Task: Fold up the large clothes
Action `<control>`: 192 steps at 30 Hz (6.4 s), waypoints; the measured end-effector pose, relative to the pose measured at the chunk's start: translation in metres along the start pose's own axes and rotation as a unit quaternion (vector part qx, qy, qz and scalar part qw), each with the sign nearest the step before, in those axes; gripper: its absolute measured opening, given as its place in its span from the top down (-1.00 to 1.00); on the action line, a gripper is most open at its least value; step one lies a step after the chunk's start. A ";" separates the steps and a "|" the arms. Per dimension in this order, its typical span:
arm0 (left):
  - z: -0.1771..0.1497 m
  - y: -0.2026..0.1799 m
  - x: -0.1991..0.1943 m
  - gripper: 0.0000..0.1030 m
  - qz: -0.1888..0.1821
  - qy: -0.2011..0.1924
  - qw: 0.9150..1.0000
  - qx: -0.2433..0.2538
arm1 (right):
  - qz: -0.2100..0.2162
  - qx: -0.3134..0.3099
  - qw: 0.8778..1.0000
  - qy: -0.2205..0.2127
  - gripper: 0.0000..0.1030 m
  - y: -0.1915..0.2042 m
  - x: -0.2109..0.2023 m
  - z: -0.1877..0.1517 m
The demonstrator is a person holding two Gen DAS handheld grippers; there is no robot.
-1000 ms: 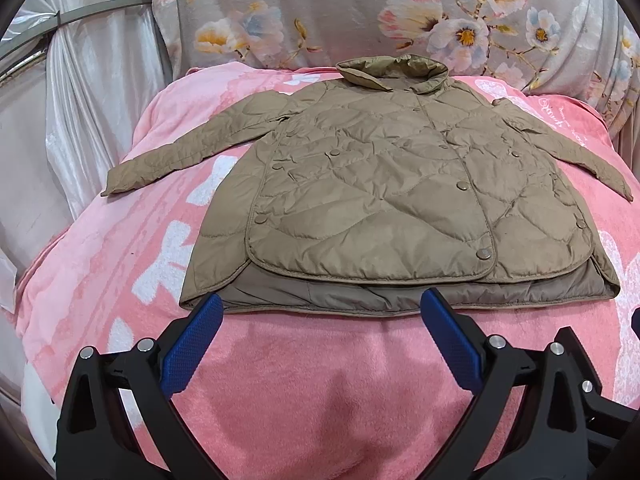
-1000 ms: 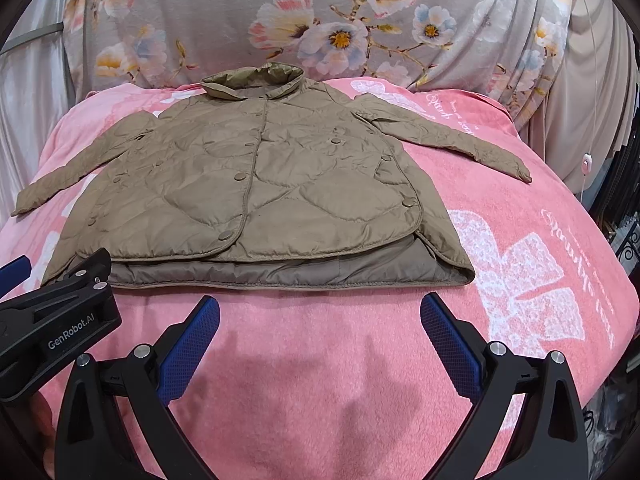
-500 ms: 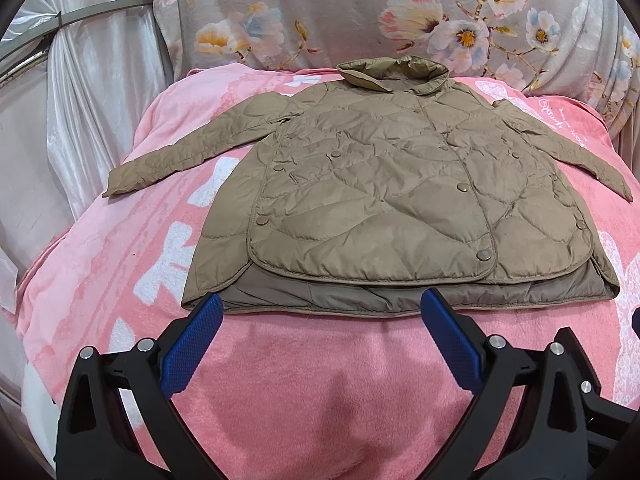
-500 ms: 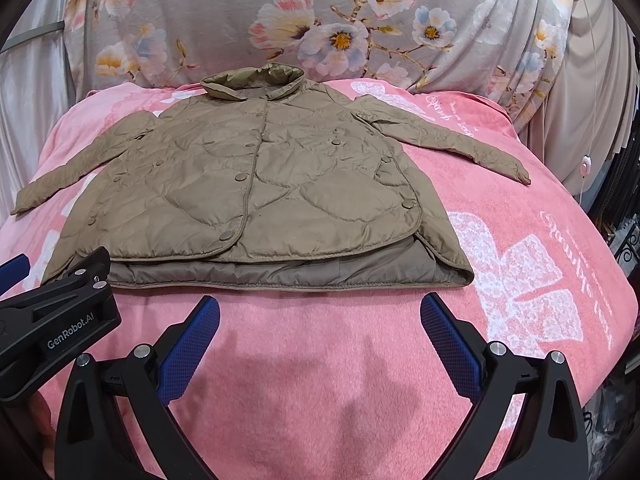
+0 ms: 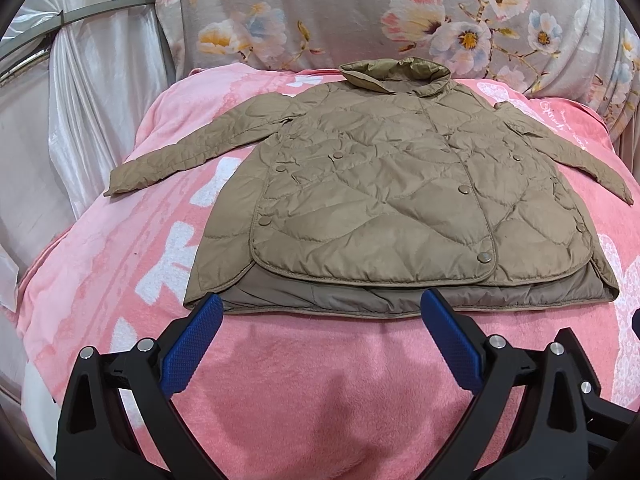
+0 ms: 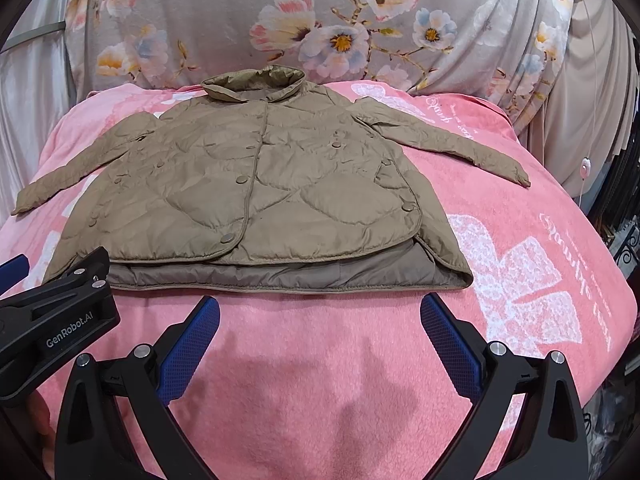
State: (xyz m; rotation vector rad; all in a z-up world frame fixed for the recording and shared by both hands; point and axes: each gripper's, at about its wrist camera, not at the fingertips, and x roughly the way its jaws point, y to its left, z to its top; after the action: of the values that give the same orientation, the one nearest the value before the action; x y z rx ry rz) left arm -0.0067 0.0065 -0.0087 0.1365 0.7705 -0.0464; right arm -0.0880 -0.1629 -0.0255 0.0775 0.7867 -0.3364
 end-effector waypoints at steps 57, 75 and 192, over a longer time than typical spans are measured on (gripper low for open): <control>0.127 0.084 0.145 -0.90 0.109 0.001 0.989 -0.102 | -0.088 0.436 0.895 -0.007 -0.89 -0.389 0.304 0.167; 0.123 0.093 0.178 -0.89 0.083 0.046 0.990 -0.100 | 0.064 0.183 0.972 -0.134 0.85 -0.163 0.217 0.330; 0.175 0.138 0.201 -0.76 -0.078 -0.004 0.983 -0.166 | 0.092 -0.080 0.992 0.031 0.03 0.072 0.236 0.216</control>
State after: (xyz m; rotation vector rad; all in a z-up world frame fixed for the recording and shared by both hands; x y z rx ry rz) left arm 0.2710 0.1205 -0.0097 -0.2420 0.7690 -0.0654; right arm 0.2372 -0.2001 -0.0433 0.0102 0.8576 -0.0953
